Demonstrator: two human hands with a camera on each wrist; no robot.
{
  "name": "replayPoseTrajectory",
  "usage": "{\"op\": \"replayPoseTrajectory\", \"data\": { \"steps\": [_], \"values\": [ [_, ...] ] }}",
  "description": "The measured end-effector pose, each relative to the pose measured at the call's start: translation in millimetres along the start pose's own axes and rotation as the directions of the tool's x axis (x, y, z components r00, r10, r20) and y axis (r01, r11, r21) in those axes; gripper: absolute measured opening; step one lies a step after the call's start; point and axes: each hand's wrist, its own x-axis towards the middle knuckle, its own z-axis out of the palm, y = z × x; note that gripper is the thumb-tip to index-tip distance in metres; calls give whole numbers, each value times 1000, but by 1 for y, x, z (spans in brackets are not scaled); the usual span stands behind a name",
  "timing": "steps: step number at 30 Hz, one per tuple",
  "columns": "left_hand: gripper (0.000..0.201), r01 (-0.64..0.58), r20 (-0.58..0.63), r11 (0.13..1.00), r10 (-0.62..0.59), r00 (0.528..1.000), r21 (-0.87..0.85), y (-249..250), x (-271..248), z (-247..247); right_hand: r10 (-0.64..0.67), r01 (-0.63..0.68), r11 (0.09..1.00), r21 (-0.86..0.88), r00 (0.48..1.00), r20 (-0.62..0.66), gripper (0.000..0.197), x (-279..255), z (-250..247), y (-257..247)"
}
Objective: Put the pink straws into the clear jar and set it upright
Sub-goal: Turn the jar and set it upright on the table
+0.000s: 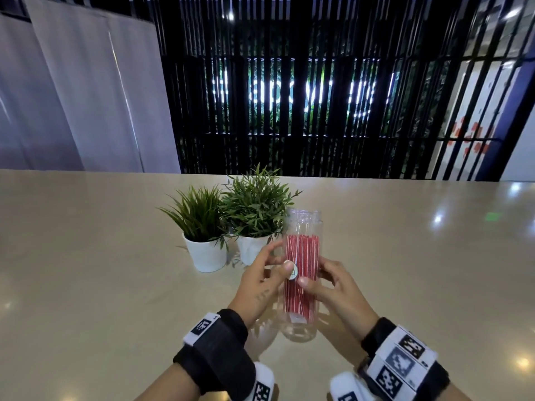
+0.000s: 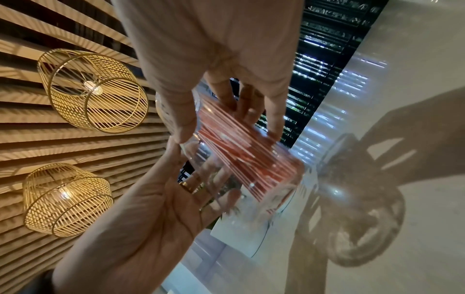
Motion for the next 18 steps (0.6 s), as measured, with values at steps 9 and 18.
{"op": "replayPoseTrajectory", "data": {
  "steps": [9, 18],
  "values": [
    [60, -19, 236, 997, 3, 972, 69, -6, 36, 21, -34, 29, 999, -35, 988, -150, 47, 21, -24, 5],
    [73, -47, 357, 979, -27, 934, 196, -7, 82, 18, -55, 6, 984, -177, 959, -277, 58, 67, -28, 18]
  ]
}}
